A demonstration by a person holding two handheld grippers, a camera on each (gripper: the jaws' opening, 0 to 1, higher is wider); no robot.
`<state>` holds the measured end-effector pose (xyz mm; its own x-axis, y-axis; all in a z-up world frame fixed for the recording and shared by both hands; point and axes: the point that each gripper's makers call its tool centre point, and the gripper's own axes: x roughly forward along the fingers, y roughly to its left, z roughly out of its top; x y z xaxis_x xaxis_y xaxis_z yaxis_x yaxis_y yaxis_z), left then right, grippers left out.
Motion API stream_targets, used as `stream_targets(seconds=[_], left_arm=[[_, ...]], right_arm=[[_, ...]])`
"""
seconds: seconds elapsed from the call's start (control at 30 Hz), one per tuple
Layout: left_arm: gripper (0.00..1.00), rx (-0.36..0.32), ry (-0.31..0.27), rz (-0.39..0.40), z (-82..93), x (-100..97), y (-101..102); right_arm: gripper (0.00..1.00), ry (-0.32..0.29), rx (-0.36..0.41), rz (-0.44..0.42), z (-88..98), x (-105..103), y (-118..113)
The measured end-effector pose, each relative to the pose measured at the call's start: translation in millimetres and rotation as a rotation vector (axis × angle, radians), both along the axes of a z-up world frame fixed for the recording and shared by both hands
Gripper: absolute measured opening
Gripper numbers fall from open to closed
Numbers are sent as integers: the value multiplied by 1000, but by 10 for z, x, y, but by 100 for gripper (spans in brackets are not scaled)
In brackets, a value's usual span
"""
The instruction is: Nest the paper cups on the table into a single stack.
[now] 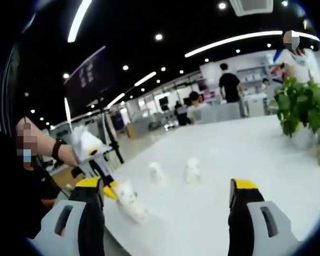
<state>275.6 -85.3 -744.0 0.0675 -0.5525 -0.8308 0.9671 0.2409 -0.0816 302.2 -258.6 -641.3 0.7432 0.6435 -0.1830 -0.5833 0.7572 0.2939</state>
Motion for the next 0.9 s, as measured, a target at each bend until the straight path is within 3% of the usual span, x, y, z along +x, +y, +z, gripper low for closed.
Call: stream_targets(seconds=[0.33, 0.53, 0.67, 0.9], left_arm=[[5, 23, 15, -72, -86, -36, 1], [9, 22, 63, -20, -156, -53, -9], [4, 25, 74, -30, -192, -95, -6], [4, 35, 90, -21, -266, -107, -13]], right_arm=[[95, 5, 8, -5, -32, 5, -34], [94, 7, 14, -11, -31, 14, -81], [93, 11, 17, -14, -46, 1, -81], [93, 14, 15, -15, -51, -51, -107]])
